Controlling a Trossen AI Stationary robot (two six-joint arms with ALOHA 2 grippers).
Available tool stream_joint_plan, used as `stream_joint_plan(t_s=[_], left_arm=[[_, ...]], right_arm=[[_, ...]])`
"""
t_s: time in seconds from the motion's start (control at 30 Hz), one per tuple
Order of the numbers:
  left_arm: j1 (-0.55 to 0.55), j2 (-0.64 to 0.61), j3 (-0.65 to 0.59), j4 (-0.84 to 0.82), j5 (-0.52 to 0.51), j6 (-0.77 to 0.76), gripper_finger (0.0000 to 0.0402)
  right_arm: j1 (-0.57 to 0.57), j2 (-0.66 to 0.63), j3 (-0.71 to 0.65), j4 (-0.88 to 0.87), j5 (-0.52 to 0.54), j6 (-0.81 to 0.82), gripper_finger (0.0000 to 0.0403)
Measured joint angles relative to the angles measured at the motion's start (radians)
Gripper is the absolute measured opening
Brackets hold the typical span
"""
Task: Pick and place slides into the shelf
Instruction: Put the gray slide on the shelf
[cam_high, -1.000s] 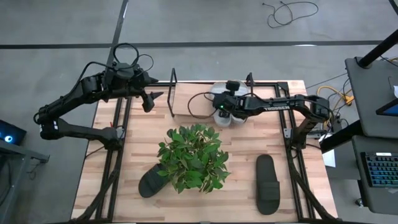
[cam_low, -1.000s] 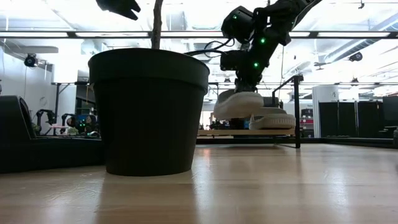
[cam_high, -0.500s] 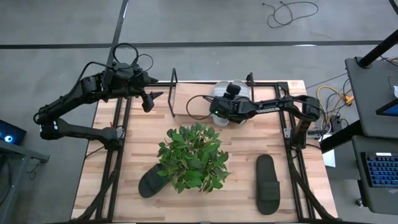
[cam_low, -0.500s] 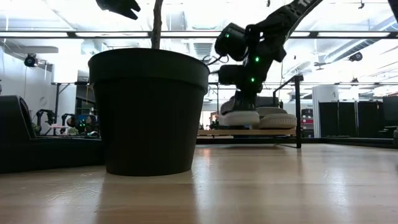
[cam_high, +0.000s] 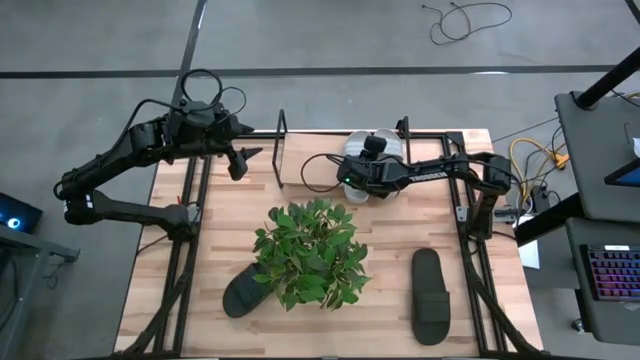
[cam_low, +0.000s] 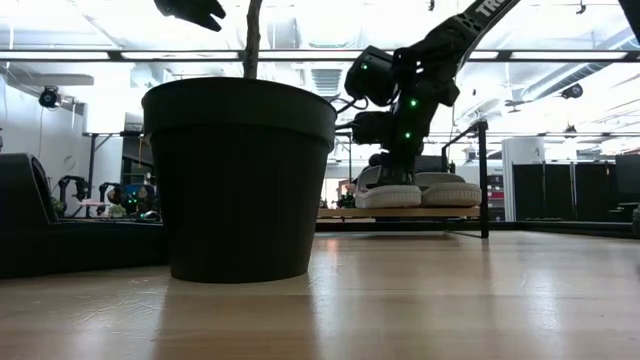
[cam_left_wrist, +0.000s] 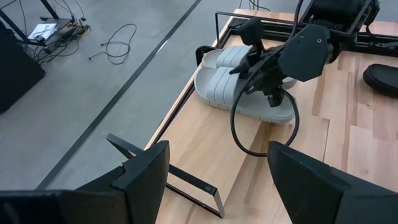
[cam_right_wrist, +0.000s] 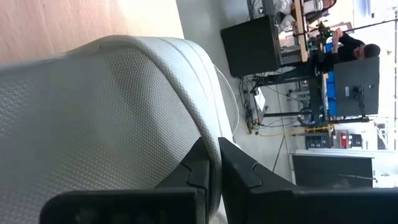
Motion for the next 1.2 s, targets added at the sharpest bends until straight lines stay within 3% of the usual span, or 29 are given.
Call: stream_joint_plan(t_s=[0.17, 0.47, 0.67, 1.03, 1.2], left_arm=[[0.000, 0.000, 0.000, 0.000, 0.000, 0.000, 0.0255], [0.000, 0.000, 0.000, 0.000, 0.000, 0.000, 0.0255], [0.000, 0.000, 0.000, -0.002, 0.000, 0.000, 0.0255], [0.000, 0.000, 0.000, -0.009, 0.000, 0.000, 0.0255], [0.000, 0.000, 0.000, -0.028, 0.000, 0.000, 0.0255]], right_arm=[[0.000, -0.004, 0.006, -0.013, -0.014, -0.025, 0.0030], [-0.001, -0.005, 0.051, -0.109, -0.030, 0.064, 0.0138], [-0.001, -0.007, 0.094, -0.209, -0.094, 0.127, 0.0189], [0.005, -0.037, 0.165, -0.328, -0.142, 0.143, 0.0210], [0.013, -0.123, 0.168, -0.335, -0.285, 0.193, 0.0203]])
